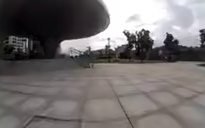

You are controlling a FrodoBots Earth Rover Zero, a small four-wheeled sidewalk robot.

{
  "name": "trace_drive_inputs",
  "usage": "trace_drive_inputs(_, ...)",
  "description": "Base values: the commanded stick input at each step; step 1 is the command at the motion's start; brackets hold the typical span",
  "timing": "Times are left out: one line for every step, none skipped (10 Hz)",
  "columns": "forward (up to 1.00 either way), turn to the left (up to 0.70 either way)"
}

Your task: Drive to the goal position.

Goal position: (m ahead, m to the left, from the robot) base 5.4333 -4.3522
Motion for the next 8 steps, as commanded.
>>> trace_drive_inputs(0.85,0.00)
trace_drive_inputs(0.85,0.00)
trace_drive_inputs(0.85,0.00)
trace_drive_inputs(0.85,0.00)
trace_drive_inputs(0.85,0.00)
trace_drive_inputs(0.85,0.00)
trace_drive_inputs(0.85,0.00)
trace_drive_inputs(0.85,0.00)
